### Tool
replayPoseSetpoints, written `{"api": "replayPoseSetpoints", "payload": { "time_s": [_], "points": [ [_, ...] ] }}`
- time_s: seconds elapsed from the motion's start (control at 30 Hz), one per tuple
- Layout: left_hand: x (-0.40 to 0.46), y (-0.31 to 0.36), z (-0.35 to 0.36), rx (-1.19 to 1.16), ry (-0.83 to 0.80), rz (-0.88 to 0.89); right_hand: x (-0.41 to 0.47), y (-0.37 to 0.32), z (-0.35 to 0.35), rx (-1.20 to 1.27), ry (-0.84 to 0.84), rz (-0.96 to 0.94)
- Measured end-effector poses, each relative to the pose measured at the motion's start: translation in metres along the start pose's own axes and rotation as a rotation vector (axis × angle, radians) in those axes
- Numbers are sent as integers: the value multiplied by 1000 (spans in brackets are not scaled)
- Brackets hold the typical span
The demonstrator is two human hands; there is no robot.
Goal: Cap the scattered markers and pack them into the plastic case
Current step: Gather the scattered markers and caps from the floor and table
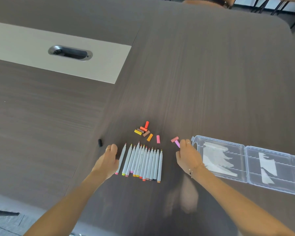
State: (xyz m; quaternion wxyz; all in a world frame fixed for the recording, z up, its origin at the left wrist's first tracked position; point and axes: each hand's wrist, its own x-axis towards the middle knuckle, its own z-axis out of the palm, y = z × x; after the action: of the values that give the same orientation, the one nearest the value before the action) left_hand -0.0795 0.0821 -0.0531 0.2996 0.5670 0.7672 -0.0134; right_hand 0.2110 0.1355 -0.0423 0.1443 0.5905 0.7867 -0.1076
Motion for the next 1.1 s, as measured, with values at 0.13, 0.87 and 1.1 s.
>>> {"api": "replayPoseSetpoints", "payload": {
  "time_s": [0.13,0.87,1.1],
  "points": [
    [5,8,7,-120,101,-161,22,-4,-5,42,29,122],
    [61,-21,-20,116,234,-267,48,2,2,-134,-38,-2],
    [89,12,-38,-128,183,-79,64,1,7,-198,-5,-124]
  ]
}}
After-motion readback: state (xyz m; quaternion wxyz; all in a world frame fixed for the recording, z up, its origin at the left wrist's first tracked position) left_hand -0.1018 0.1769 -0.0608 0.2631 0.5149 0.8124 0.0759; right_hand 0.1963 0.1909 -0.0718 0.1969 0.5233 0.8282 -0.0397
